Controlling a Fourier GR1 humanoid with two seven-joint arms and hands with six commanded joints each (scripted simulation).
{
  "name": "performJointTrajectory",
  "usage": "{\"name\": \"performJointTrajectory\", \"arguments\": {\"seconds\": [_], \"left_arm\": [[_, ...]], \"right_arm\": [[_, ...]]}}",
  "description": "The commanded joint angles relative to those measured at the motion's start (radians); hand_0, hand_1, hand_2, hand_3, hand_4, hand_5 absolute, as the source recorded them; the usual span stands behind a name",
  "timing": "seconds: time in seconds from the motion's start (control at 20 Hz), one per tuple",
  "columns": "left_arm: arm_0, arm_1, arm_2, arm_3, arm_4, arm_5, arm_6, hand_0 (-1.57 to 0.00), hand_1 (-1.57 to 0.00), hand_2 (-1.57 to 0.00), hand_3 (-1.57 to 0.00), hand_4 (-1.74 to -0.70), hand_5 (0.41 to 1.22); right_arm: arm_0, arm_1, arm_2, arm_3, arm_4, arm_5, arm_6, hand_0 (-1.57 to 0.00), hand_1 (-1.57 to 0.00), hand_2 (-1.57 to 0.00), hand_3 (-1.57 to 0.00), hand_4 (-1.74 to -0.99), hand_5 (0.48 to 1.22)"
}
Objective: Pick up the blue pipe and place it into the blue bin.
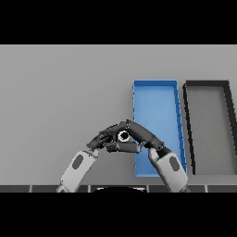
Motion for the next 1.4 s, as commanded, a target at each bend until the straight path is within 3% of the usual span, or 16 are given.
{"name": "performJointTrajectory", "arguments": {"seconds": [0.0,0.1,0.2,0.3,0.4,0.65,0.9,1.05,1.2,1.35], "left_arm": [[-0.005,0.0,0.002,0.005,-0.012,0.0,-0.016,-1.45,-1.37,-1.34,-1.05,-1.63,1.221],[0.015,0.021,-0.004,-0.019,-0.032,-0.02,-0.014,-0.94,-0.88,-0.85,-0.67,-1.41,1.221],[0.008,0.02,-0.001,0.0,-0.045,-0.06,-0.014,-0.6,-0.56,-0.55,-0.43,-1.25,1.221],[-0.014,0.012,0.009,0.012,-0.046,-0.083,0.022,-0.38,-0.36,-0.35,-0.27,-1.13,1.063],[0.001,0.025,0.013,0.011,-0.04,-0.092,0.076,-0.25,-0.23,-0.22,-0.18,-1.06,0.912],[0.004,0.015,0.023,0.033,-0.04,-0.078,0.114,-0.08,-0.07,-0.07,-0.06,-0.97,0.642],[0.012,0.009,0.029,0.028,-0.033,-0.061,0.153,-0.03,-0.02,-0.02,-0.02,-0.97,0.531],[0.007,0.007,0.024,0.037,-0.045,-0.051,0.179,-0.01,-0.01,-0.01,-0.01,-0.97,0.501],[0.01,0.007,0.023,0.035,-0.046,-0.05,0.171,-0.01,-0.01,-0.01,0.0,-0.97,0.485],[0.004,0.009,0.022,0.038,-0.054,-0.049,0.177,0.0,0.0,0.0,0.0,-0.96,0.475]], "right_arm": [[-0.005,0.002,-0.004,-0.009,0.008,-0.011,0.008,-1.55,-1.55,-1.55,-1.55,-1.496,1.197],[-0.011,0.009,-0.005,-0.016,0.02,-0.01,0.032,-1.56,-1.56,-1.56,-1.56,-1.497,1.206],[-0.014,0.026,-0.01,-0.008,0.032,-0.006,0.066,-1.56,-1.56,-1.56,-1.56,-1.498,1.211],[-0.02,0.034,-0.028,-0.008,0.043,0.0,0.077,-1.57,-1.57,-1.57,-1.56,-1.498,1.215],[-0.021,0.048,-0.037,-0.01,0.041,0.004,0.053,-1.57,-1.57,-1.57,-1.57,-1.499,1.217],[-0.005,0.061,-0.039,-0.008,0.076,0.018,0.013,-1.57,-1.57,-1.57,-1.57,-1.499,1.22],[-0.024,0.091,-0.073,-0.006,0.048,0.015,0.03,-1.57,-1.57,-1.57,-1.57,-1.497,1.221],[-0.082,0.107,-0.128,-0.043,-0.05,0.012,0.108,-1.57,-1.57,-1.57,-1.57,-1.495,1.221],[-0.183,0.106,-0.213,-0.077,-0.181,-0.052,0.22,-1.57,-1.57,-1.57,-1.57,-1.494,1.221],[-0.318,0.056,-0.322,-0.082,-0.309,-0.116,0.297,-1.57,-1.57,-1.57,-1.57,-1.496,1.221]]}}
